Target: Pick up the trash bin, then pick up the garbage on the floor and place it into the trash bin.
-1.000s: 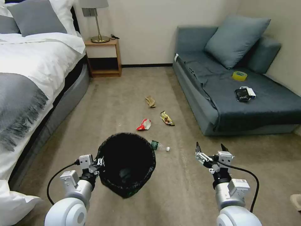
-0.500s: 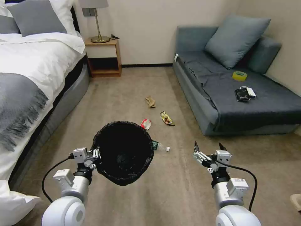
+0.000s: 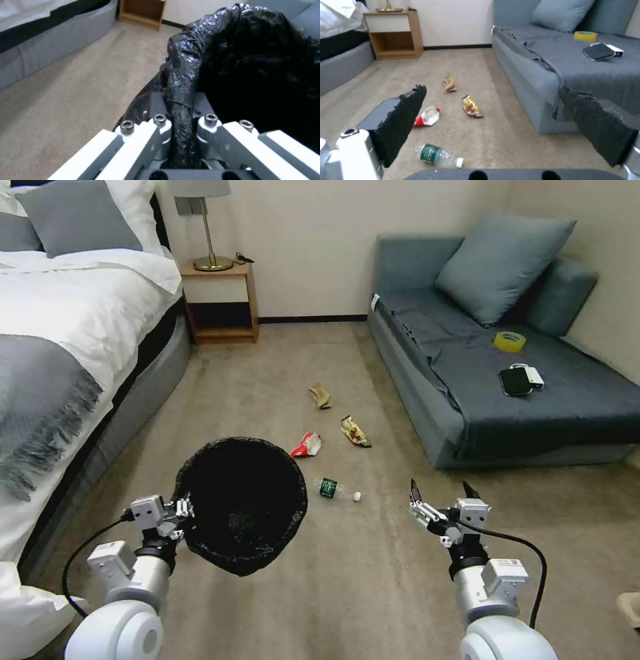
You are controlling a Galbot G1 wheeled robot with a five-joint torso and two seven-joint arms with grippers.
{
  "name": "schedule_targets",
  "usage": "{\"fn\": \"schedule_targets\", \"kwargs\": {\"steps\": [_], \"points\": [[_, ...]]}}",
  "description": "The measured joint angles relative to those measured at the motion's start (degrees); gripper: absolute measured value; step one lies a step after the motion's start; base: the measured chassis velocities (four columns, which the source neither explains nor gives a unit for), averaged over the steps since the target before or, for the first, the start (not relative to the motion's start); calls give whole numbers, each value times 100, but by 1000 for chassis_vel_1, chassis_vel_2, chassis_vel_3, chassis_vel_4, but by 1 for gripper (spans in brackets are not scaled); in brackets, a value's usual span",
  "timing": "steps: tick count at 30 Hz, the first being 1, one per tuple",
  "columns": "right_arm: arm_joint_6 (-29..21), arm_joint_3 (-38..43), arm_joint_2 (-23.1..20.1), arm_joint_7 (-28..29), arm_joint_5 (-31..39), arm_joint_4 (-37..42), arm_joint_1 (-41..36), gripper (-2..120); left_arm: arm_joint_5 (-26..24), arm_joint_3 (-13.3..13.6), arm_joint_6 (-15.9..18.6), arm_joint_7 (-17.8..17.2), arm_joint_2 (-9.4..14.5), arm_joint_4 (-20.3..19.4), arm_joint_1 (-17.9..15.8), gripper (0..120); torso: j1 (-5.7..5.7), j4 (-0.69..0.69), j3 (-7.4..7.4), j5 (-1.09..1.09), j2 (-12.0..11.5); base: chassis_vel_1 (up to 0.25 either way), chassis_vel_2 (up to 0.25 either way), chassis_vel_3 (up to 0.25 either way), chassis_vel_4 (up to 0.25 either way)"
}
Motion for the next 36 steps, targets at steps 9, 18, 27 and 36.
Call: {"fn": "schedule_targets", "kwargs": {"steps": [9,18,27,36], "points": [[-31,-10,-3,-29,-16,20,-44,100,-89,-123,69,-64,-1,-12,11,4,0,0,0,0,0,0,0,0,0],[-47,-29,14,-47,-24,27,-63,100,-173,-197,80,-91,-2,26,-14,4,0,0,0,0,0,0,0,0,0],[-34,-35,37,-63,-33,7,-63,100,-230,-270,86,-95,13,71,-50,4,0,0,0,0,0,0,0,0,0],[-10,-47,70,-68,-49,-33,-48,100,-267,-347,96,-92,54,119,-108,4,0,0,0,0,0,-81,100,97,-96]]}}
